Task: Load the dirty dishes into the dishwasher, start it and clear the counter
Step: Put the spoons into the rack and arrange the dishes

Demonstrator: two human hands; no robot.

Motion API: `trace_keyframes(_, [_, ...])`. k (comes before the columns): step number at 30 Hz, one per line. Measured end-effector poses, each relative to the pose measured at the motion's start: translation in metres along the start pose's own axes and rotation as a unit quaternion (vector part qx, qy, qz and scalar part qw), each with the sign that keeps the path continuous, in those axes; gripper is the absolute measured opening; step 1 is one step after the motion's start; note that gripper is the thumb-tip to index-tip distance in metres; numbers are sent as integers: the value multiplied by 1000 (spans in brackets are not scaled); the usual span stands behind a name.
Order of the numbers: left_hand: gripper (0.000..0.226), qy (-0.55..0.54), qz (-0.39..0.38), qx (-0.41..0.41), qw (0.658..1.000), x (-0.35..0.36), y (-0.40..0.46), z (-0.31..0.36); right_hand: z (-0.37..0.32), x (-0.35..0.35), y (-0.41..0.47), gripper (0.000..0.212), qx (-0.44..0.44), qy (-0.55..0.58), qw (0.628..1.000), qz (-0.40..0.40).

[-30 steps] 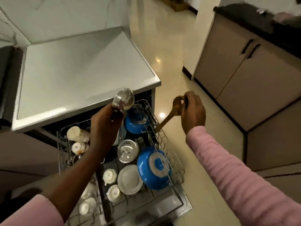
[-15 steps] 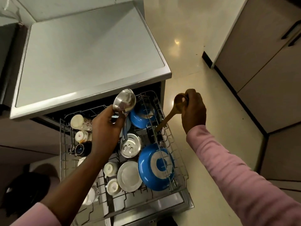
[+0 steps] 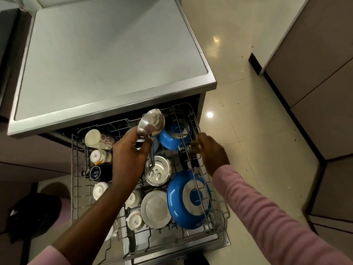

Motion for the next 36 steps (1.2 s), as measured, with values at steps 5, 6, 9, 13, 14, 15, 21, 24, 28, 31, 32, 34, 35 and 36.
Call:
trace_keyframes(5, [17, -2, -12, 3, 1000, 5, 6, -8, 47, 60, -2, 43, 89, -101, 980, -148])
trace_keyframes(6, [17, -2, -16, 2, 1000, 6, 7, -10, 47, 55, 0, 51, 92, -81, 985, -124])
trace_keyframes(9, [17, 1, -48, 0, 999, 15, 10, -10, 22, 16, 6, 52, 45, 32, 997, -47])
trace_keyframes(13, [21, -1, -119, 8, 993, 40, 8, -1, -34, -36, -1, 64, -35, 399, 907, -129])
trace_keyframes(14, [24, -8, -138, 22, 990, 46, 6, 4, -48, -50, -6, 68, -63, 435, 888, -134])
trace_keyframes(15, [26, -18, -156, 51, 986, 54, 4, 13, -59, -65, -14, 69, -91, 439, 884, -132])
trace_keyframes(21, [41, -75, -190, 159, 966, 67, -1, 46, -83, -112, -45, 38, -140, 243, 955, -99])
trace_keyframes(24, [32, -53, -164, 173, 970, 64, 4, 51, -79, -121, -52, 38, -119, 158, 977, -83])
trace_keyframes(28, [27, -74, -122, 122, 982, 55, 16, 43, -69, -150, -57, 31, -59, 178, 982, 2])
trace_keyframes(31, [23, -79, -59, 71, 993, 31, 20, 15, -52, -164, -59, 29, -5, 225, 973, 42])
trace_keyframes(32, [21, -71, -49, 58, 995, 25, 18, 5, -46, -163, -60, 28, 7, 232, 971, 50])
trace_keyframes(34, [19, -50, -41, 30, 997, 14, 11, -13, -38, -154, -64, 27, 27, 237, 969, 57])
trace_keyframes(35, [18, -40, -43, 16, 998, 11, 7, -21, -34, -149, -67, 27, 35, 239, 969, 61])
trace_keyframes(36, [17, -33, -44, 4, 999, 8, 1, -30, -32, -143, -69, 27, 39, 238, 968, 63])
Point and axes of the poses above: each hand's wrist, its own y-axis towards the middle knuckle, its own x-axis out of the palm, z = x × y, the point moved 7 cm from there along y, towards the middle knuckle, and after that the axes turned 8 degrees about -z, right-handed, at the moved point
